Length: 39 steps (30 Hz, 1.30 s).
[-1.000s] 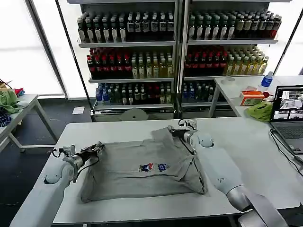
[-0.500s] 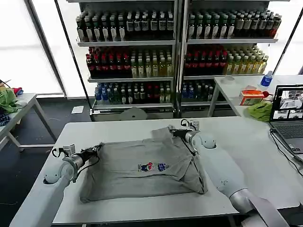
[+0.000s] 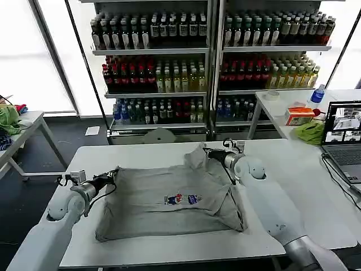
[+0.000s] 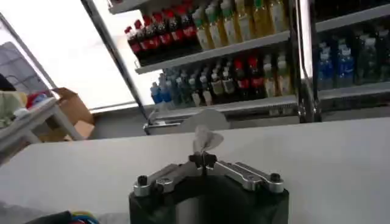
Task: Fold and organize the clothes.
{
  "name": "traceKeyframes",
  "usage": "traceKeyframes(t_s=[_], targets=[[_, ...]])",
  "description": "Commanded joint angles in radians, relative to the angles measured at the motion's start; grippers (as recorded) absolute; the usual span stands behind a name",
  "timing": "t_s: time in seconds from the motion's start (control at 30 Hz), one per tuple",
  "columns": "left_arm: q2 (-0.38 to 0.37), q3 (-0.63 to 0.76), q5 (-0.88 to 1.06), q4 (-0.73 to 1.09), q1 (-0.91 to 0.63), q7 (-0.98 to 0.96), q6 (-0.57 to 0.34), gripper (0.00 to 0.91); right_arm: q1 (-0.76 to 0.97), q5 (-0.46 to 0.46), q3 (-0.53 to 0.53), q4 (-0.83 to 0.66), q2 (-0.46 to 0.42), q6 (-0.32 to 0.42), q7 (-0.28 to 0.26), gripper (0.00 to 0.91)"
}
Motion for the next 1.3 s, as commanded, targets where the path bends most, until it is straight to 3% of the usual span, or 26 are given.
traceKeyframes(t_s=[0.03, 0.4, 0.73, 1.1, 1.3], targets=[[0.008, -0.042, -0.025, -0.116, 0.052, -0.019, -0.008, 0.000, -0.114, 0.080, 0.042, 0.225, -0.085, -0.008, 0.019, 0.000], [0.012, -0.128, -0.037, -0.275, 0.186, -0.042, -0.006, 0.000, -0.311, 0.143, 0.161, 0.445, -0.182, -0.009, 0.042, 0.000], [-0.013, -0.271, -0.032, -0.478, 0.424, -0.050, 0.045, 0.000, -0.599, 0.191, 0.333, 0.670, -0.296, -0.008, 0.042, 0.000], [-0.060, -0.407, 0.077, -0.642, 0.710, 0.010, 0.046, 0.000, -0.882, 0.201, 0.488, 0.861, -0.321, -0.007, 0.057, 0.000], [-0.109, -0.395, 0.198, -0.677, 0.813, 0.056, 0.046, 0.000, -1.024, 0.154, 0.502, 0.902, -0.328, 0.004, 0.066, 0.000]])
